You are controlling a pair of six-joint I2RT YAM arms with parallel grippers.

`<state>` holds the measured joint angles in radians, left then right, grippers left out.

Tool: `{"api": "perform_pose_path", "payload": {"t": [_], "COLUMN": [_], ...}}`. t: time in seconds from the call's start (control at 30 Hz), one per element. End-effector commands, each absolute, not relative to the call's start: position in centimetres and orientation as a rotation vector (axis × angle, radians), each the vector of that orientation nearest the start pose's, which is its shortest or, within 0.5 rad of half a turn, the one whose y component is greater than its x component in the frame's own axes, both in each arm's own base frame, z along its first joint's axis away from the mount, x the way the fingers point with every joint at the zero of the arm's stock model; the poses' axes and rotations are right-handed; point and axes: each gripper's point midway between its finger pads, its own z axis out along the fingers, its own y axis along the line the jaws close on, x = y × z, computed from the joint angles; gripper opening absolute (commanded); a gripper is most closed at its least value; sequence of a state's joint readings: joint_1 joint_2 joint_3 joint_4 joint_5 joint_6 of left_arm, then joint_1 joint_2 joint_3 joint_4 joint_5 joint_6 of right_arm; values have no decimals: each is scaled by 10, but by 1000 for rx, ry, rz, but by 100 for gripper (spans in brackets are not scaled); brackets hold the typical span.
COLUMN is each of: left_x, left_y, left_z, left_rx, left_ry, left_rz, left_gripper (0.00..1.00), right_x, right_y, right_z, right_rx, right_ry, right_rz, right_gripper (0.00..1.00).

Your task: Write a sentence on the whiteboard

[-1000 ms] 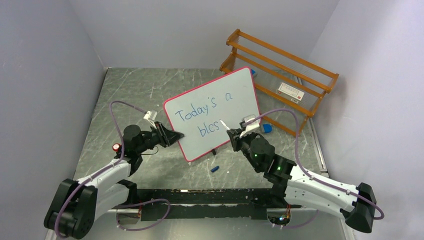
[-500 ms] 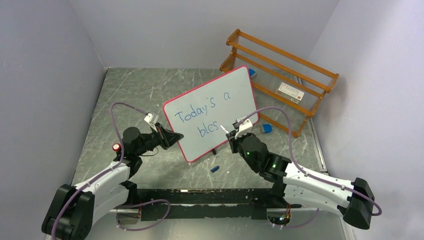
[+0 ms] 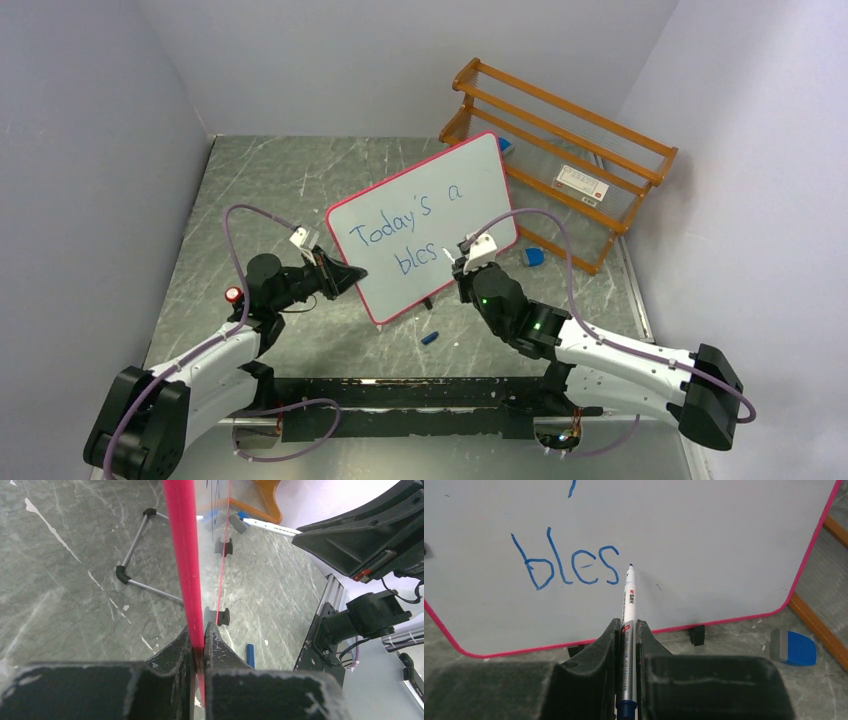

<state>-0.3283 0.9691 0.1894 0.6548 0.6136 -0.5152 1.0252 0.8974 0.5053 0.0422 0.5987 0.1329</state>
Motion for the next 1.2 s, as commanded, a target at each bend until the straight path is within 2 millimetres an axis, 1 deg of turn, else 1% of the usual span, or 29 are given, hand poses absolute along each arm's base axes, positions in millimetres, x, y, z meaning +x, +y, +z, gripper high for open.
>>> {"api": "perform_pose_path", "payload": {"t": [0.0,0.33,1.17], "left_x": [238,238,238], "left_y": [-195,-195,-194], "left_z": [121,121,123], "left_rx": [349,342,333], "left_ry": [1811,1815,1811], "left_rz": [-1024,-1026,-1024], "left_gripper": [5,5,5], "right_x": [247,257,265], "right_y": [206,209,216], "right_z": [180,180,167], "right_rx": [-368,-356,-379], "right_ry": [1774,1763,1790], "right_rz": [222,235,234], "right_gripper": [0,0,0]}}
